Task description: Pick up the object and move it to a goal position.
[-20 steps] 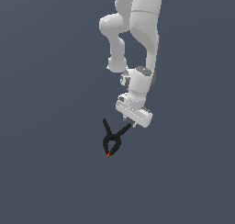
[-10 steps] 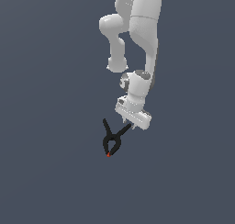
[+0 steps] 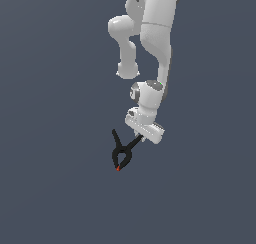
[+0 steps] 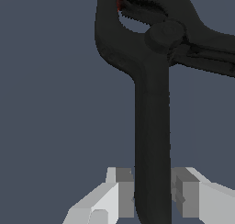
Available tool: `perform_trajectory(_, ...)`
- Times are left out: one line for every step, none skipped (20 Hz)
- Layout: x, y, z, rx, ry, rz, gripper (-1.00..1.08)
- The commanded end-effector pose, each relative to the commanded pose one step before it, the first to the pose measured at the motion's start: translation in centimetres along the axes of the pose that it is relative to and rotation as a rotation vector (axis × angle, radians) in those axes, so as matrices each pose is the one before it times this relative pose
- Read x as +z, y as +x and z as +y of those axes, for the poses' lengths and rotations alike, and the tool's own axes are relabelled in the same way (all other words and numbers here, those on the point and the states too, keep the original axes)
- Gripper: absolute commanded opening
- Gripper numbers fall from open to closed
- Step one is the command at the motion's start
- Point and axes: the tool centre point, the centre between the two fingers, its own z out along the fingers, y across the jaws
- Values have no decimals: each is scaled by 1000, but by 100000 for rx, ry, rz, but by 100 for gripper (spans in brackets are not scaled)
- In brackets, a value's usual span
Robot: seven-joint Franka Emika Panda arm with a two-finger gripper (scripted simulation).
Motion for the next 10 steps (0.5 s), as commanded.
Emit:
perform_trajectory(15,26,-28,-15,44,51,-100)
perform_trajectory(0,0,0,0,0,0,-100)
perform_trajectory(0,0,0,0,0,0,-100)
perform_trajectory(0,0,0,0,0,0,-100)
perform_trajectory(0,0,0,0,0,0,-100)
perform_trajectory(0,0,0,0,0,0,-100)
perform_trajectory(0,0,0,0,0,0,-100)
perform_trajectory(-26,-19,-2,0,0,0,-100)
perform_trajectory(-24,5,-4,0,0,0,-100)
perform_trajectory(-73,14,-13,0,0,0,-100)
